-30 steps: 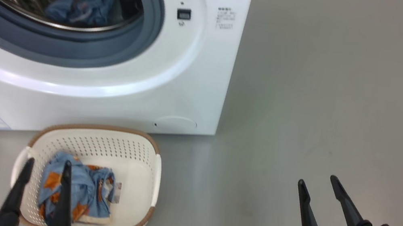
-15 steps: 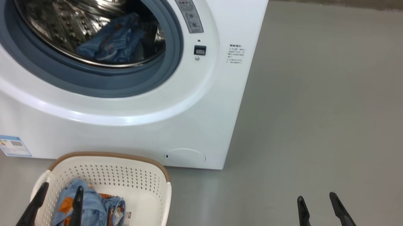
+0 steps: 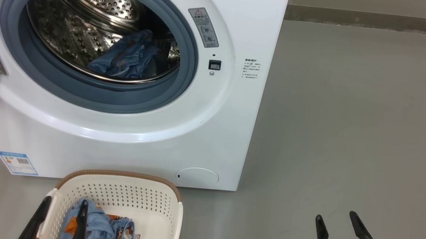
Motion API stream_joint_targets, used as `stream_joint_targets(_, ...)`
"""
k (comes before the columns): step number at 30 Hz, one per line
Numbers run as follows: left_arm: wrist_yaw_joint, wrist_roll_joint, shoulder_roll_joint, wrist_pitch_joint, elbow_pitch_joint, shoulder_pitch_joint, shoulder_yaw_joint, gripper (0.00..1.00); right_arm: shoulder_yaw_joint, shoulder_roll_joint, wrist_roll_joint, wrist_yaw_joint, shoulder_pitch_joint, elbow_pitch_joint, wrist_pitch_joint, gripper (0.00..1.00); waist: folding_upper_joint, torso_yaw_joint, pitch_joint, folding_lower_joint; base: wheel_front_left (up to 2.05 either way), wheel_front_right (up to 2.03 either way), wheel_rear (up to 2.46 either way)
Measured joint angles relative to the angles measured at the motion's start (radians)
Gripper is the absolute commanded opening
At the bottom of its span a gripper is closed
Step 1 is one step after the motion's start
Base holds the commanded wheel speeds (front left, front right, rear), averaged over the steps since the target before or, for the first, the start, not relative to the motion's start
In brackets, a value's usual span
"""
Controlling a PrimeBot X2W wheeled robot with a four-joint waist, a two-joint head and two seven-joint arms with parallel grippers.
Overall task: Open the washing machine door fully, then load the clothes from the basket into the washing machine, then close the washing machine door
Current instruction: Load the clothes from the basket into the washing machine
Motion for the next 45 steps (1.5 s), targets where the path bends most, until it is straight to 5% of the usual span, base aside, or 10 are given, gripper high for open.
stream_joint_targets(25,0.01,-0.02,-0.002,-0.002,0.109,-0.036,-0.004,1.0,0.01,0.004,0.0,0.0,0.019,-0.012,0.007,1.0,0.0,0.001,0.02,0.0,0.0,0.0,0.0)
stream_joint_targets(45,-0.119,-0.044,-0.092,0.033,0.875,-0.589,-0.064,1.0,0.033,-0.019,0.034,0.0,-0.131,-0.05,-0.023,1.0,0.0,-0.041,0.289,0.0,0.0,0.0,0.0)
